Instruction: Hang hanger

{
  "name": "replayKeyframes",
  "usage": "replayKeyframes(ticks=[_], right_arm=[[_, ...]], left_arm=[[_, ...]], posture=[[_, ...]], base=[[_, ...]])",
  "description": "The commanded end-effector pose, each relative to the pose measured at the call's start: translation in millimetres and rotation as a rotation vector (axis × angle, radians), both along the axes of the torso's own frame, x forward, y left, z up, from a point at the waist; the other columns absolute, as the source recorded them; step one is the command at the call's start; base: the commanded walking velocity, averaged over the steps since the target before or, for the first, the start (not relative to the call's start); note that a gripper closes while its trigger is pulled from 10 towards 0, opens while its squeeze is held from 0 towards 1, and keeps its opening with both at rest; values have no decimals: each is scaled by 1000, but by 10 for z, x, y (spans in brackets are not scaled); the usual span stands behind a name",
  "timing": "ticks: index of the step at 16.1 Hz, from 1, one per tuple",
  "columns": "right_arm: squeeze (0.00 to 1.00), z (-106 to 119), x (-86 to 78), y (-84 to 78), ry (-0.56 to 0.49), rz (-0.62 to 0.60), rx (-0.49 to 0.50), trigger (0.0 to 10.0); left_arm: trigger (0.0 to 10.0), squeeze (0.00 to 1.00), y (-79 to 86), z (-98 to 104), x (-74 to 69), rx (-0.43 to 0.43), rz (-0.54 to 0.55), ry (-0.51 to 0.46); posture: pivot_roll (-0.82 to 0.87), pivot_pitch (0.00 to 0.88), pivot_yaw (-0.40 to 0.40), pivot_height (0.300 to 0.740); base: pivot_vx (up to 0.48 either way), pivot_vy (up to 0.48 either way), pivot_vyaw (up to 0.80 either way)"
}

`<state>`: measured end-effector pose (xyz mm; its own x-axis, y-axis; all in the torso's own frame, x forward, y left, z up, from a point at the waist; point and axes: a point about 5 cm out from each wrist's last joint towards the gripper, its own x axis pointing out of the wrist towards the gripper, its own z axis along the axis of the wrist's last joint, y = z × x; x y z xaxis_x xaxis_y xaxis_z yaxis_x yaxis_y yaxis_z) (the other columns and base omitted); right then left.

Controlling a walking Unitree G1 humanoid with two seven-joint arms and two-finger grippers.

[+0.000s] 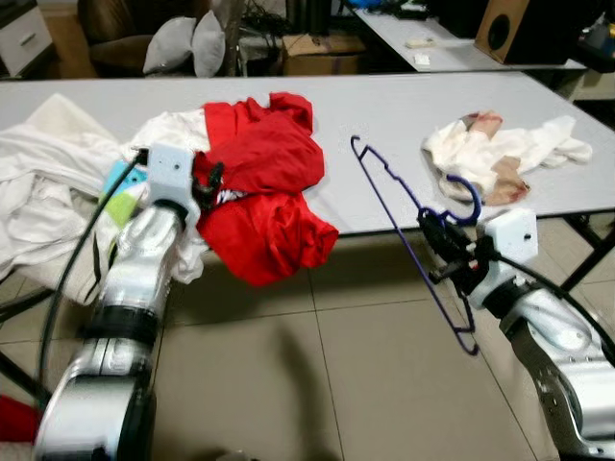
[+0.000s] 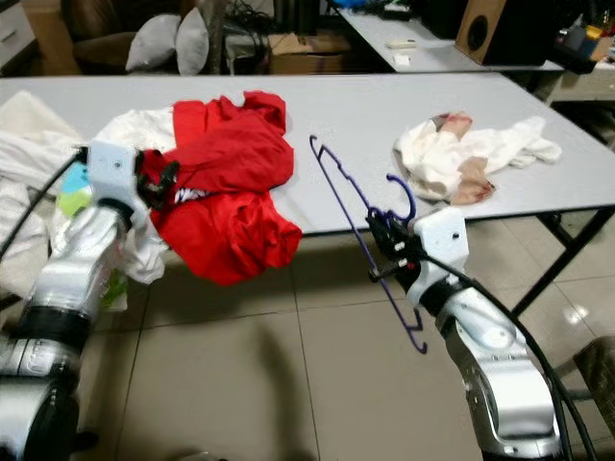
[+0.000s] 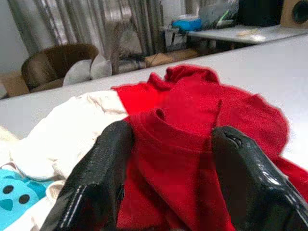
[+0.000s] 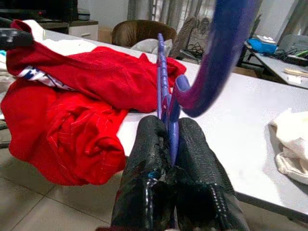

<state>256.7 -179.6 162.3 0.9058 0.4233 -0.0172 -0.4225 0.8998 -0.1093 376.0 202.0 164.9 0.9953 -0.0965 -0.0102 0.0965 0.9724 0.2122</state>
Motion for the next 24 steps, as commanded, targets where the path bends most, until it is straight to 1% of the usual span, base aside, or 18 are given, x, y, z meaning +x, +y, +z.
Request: replayKeyframes(ticks=[1,2,3,4,6,8,11,14,15,16,20,22,23,24], right_arm=[[0,54,-2,-15,-25,5,-5,10000],[0,54,-4,-14,-25,5,-5,10000],[0,56,-8,-15,-27,5,-6,10000],[0,59,-16,-20,-29,4,-7,10000],[0,62,-29,-39,-31,-2,-10,10000],[0,64,-26,-44,-32,-4,-11,10000],[0,70,-10,-30,-34,5,-14,10000],[0,74,-4,-22,-36,10,-16,10000],[0,73,-7,-22,-36,11,-16,10000],[0,69,-13,-23,-37,13,-18,10000],[0,66,-14,-11,-39,24,-25,10000],[0,68,-13,-16,-43,24,-28,10000],[0,77,-10,-27,-56,17,-38,10000],[0,85,-6,-33,-64,10,-39,10000]], left_arm=[[9569,0,-47,9,38,4,-20,-1],[9569,0,-63,9,50,-7,-31,0],[510,0,-90,16,68,-15,-44,-4],[0,0,-126,27,88,-11,-61,-7],[0,0,-128,32,95,5,-69,-6],[0,0,-51,29,113,29,-28,3],[0,0,18,38,114,18,-6,13],[0,0,39,6,89,27,-17,47],[0,0,44,9,79,18,-23,47],[0,0,59,23,54,-21,-27,36],[0,0,58,14,14,-43,-40,33],[0,0,67,34,-11,-48,-41,21],[0,0,113,155,-10,-58,-15,-55],[0,0,112,228,-11,-79,-19,-108]], posture=[[-77,0,10,740],[-77,0,10,740],[-84,0,17,740],[-85,0,18,740],[-90,0,21,740],[-83,0,14,740],[-76,0,8,740],[-73,0,5,740],[-73,0,4,740],[-70,0,1,740],[-66,0,-3,740],[-67,0,-3,740],[-67,0,-2,740],[-67,0,-2,740]], base=[[0,0,0],[0,0,0],[0,0,0],[0,0,0],[0,0,0],[0,0,0],[0,0,0],[0,0,0],[0,0,0],[0,0,0],[0,0,0],[0,0,0],[0,0,0],[0,0,0]])
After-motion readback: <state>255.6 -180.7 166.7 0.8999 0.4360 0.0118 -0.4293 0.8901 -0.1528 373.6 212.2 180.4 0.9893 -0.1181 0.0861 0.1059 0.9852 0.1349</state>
